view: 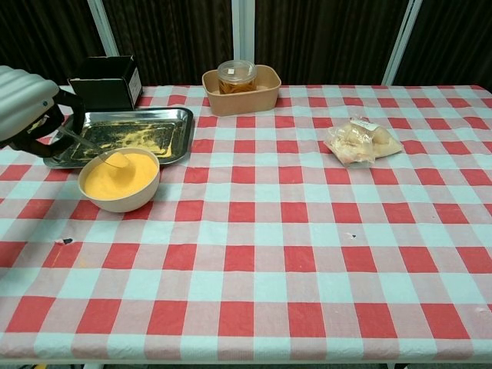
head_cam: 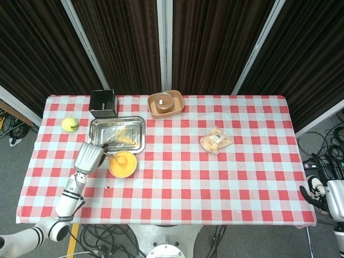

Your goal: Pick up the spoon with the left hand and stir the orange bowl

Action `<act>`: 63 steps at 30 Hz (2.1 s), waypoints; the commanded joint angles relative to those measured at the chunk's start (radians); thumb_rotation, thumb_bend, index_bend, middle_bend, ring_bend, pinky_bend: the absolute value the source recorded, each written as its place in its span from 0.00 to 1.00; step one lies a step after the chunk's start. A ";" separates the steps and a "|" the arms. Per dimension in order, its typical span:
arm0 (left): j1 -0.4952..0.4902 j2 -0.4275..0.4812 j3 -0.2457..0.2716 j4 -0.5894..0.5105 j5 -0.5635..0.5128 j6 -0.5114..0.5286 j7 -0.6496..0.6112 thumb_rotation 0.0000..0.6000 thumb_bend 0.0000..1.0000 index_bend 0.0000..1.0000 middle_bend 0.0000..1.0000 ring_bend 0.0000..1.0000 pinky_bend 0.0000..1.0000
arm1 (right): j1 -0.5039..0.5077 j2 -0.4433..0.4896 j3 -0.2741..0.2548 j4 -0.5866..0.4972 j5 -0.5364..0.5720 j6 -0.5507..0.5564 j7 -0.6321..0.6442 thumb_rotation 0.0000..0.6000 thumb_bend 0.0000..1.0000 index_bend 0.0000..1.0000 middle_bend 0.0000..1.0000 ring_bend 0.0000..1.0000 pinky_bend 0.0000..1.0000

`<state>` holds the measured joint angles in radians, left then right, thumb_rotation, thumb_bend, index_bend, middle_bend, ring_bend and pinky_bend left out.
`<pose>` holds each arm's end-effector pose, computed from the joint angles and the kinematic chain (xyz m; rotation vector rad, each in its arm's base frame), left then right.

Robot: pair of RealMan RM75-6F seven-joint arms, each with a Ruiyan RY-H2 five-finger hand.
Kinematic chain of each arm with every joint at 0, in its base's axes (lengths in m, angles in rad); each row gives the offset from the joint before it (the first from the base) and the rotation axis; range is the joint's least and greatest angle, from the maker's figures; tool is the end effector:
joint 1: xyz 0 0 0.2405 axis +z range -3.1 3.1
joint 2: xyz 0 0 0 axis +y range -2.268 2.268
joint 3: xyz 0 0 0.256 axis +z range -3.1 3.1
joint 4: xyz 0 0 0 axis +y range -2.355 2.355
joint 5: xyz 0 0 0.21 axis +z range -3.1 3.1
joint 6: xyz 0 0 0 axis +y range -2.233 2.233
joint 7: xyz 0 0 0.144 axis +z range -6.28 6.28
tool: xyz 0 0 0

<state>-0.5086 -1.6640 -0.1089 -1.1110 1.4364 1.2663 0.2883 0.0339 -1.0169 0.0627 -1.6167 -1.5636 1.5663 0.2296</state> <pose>-0.2407 0.3164 0.0029 -1.6861 -0.5839 -0.8850 -0.3106 -0.1675 0.1996 1.3197 -0.9357 1.0661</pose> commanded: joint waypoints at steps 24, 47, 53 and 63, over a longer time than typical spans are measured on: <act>-0.031 0.040 0.096 -0.023 0.208 0.063 0.421 1.00 0.41 0.72 0.97 0.91 1.00 | -0.005 0.003 -0.003 -0.010 -0.005 0.005 -0.010 1.00 0.24 0.00 0.19 0.00 0.03; -0.058 0.130 0.060 -0.169 0.220 0.021 0.690 1.00 0.41 0.72 0.97 0.91 1.00 | -0.012 -0.002 -0.004 0.013 -0.008 0.018 0.017 1.00 0.24 0.00 0.19 0.00 0.03; -0.066 0.128 0.061 -0.186 0.223 -0.004 0.742 1.00 0.41 0.72 0.97 0.91 1.00 | -0.012 -0.004 -0.004 0.017 -0.007 0.017 0.019 1.00 0.24 0.00 0.19 0.00 0.03; -0.075 0.108 0.063 -0.192 0.215 -0.041 0.800 1.00 0.41 0.73 0.98 0.91 1.00 | -0.007 -0.004 -0.002 0.014 -0.005 0.008 0.013 1.00 0.24 0.00 0.19 0.00 0.03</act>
<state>-0.5818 -1.5544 -0.0437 -1.3038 1.6560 1.2289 1.0878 0.0271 -1.0214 0.0606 -1.6030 -1.5683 1.5745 0.2428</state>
